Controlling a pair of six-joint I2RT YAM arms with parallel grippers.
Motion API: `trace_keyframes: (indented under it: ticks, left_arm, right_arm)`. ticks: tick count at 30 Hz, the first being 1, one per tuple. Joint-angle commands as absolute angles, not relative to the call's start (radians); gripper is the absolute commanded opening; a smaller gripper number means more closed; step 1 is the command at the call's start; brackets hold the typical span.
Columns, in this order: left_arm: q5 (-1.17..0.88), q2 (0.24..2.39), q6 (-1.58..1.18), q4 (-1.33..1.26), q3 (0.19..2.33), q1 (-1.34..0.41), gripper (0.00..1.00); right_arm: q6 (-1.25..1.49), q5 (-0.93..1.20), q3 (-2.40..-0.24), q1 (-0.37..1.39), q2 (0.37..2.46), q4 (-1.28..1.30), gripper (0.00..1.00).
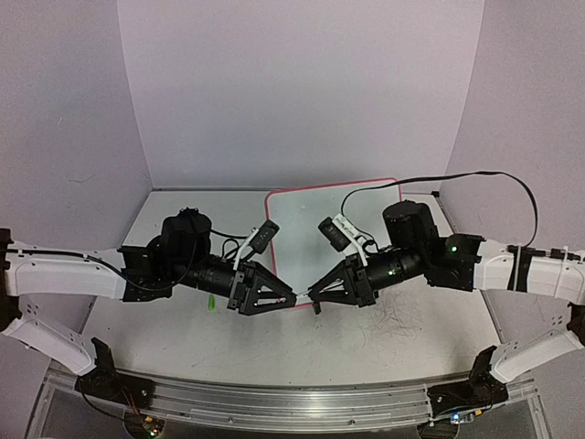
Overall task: Write a sentence on the whiteboard
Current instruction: Pass from the right arm to the left
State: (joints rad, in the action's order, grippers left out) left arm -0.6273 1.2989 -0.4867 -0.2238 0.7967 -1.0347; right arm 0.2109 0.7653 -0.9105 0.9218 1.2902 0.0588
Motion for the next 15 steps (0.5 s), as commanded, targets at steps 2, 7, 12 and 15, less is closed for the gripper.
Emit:
trace_keyframes:
  ticks: [2, 7, 12, 15]
  left_arm:
    - [-0.686, 1.314, -0.460, -0.292, 0.830, -1.043, 0.56]
    - [-0.696, 1.332, -0.460, -0.301, 0.841, -1.045, 0.42]
    - [-0.704, 1.349, -0.461, -0.310, 0.852, -1.047, 0.34]
    - [-0.714, 1.356, -0.460, -0.313, 0.859, -1.052, 0.28]
  right_arm:
    - [0.194, 0.840, -0.962, 0.928, 1.300, 0.013, 0.00]
    - [0.192, 0.851, -0.965, 0.930, 1.309, 0.014, 0.00]
    - [0.191, 0.854, -0.968, 0.934, 1.313, 0.013, 0.00]
    - [0.190, 0.852, -0.969, 0.935, 1.316, 0.013, 0.00]
